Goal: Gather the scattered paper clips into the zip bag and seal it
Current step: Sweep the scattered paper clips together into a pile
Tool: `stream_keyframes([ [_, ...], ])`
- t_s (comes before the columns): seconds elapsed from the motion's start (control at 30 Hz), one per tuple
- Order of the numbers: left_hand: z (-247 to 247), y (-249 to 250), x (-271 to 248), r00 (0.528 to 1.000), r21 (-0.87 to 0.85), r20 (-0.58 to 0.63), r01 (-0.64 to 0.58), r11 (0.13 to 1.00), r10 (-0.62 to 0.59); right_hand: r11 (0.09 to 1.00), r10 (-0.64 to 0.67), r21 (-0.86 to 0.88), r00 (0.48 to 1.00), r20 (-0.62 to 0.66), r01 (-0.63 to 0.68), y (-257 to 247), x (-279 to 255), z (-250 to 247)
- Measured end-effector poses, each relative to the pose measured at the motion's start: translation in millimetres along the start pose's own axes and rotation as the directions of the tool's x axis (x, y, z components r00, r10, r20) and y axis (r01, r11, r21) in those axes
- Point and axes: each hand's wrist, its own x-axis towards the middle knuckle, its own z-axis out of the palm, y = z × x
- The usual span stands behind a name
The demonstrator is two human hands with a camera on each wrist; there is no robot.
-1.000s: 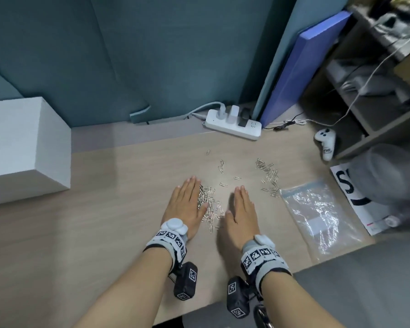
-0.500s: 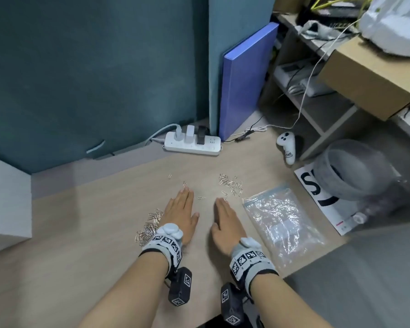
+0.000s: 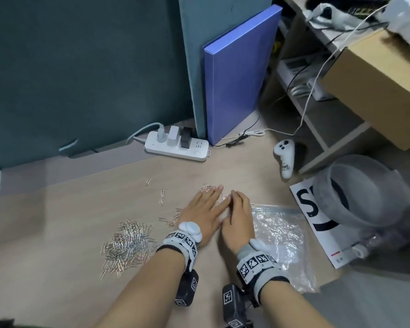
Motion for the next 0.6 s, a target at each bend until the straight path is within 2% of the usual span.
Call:
stream_keyframes([
  [0.13, 7.5, 8.9, 17.5, 0.999, 0.059, -0.009, -0.032, 0.998, 0.032, 0.997, 0.023, 0.081, 0.999, -0.031, -0.02, 2.7, 2.7, -5.0],
  [0.2, 9.5, 4.6, 14.8, 1.0, 0.055, -0.016, 0.015, 0.998, -0.014, 0.999, 0.006, 0.032, 1.0, -0.025, -0.005, 4.7, 5.7, -3.6],
  [0.3, 3.2, -10.2, -5.8, 0.989, 0.04, -0.029, 0.149, 0.988, -0.148, 0.992, -0.042, -0.117, 0.999, 0.005, 0.042, -3.1, 13.1, -0.2],
  [0.47, -0.2, -34.4, -53.9, 0.941, 0.031, 0.013, 0.336, 0.941, -0.337, 0.945, -0.151, -0.257, 0.968, 0.199, 0.2, -33.8, 20.3, 10.5],
  [0.6, -11.9, -56.8, -70.1, 0.88, -0.055, -0.018, 0.474, 0.879, -0.475, 0.888, -0.271, -0.249, 0.878, 0.395, 0.386, -56.8, 26.0, 23.0],
])
